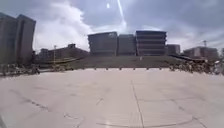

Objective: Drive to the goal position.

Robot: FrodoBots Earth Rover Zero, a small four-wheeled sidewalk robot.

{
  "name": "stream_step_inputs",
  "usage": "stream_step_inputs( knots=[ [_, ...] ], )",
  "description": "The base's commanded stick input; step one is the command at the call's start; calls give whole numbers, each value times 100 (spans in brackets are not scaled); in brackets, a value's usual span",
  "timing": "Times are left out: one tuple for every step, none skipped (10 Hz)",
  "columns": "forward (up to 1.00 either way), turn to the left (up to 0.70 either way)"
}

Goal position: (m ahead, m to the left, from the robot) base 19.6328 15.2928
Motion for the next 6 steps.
stream_step_inputs(
  knots=[
    [70, 0],
    [70, 0],
    [70, 0],
    [70, 0],
    [70, 0],
    [70, 0]
  ],
)
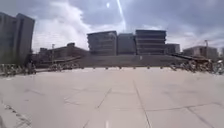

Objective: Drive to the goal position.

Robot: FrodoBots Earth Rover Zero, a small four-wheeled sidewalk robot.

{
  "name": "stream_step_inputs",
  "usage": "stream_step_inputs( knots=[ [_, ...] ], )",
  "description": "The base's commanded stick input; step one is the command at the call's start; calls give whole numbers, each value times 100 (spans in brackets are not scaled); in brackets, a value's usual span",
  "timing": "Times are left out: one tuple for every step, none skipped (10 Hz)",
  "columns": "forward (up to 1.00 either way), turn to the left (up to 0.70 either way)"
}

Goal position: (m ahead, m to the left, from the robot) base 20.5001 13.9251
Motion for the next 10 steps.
stream_step_inputs(
  knots=[
    [70, 0],
    [70, 0],
    [70, 0],
    [70, 0],
    [70, 0],
    [70, 0],
    [70, -7],
    [70, -9],
    [70, -9],
    [70, -9]
  ],
)
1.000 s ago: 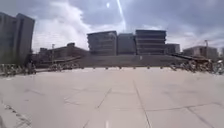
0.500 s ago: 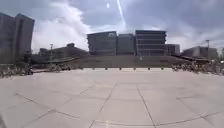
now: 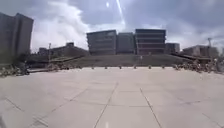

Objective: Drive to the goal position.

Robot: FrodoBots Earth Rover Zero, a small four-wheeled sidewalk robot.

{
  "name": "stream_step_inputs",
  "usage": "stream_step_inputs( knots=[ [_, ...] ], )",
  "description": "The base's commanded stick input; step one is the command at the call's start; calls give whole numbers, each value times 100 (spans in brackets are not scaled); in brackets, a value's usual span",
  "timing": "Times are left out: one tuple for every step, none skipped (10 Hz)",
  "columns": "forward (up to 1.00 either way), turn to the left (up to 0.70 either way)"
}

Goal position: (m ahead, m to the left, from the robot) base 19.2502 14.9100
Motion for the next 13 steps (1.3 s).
stream_step_inputs(
  knots=[
    [70, -8],
    [70, -4],
    [70, 0],
    [70, 0],
    [70, 0],
    [70, 0],
    [70, 0],
    [70, 0],
    [70, 0],
    [70, 0],
    [70, 0],
    [70, 0],
    [70, 0]
  ],
)
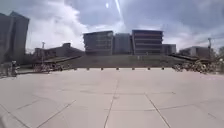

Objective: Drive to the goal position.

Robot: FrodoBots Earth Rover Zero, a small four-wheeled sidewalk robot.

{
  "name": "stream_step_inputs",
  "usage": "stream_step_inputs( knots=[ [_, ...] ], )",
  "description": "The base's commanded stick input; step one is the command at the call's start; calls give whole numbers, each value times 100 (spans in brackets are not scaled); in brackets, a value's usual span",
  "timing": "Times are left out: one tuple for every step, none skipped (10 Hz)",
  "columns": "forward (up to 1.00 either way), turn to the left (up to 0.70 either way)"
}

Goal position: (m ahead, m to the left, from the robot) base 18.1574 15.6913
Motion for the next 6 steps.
stream_step_inputs(
  knots=[
    [70, 0],
    [70, 0],
    [70, 0],
    [70, 0],
    [70, 0],
    [70, 0]
  ],
)
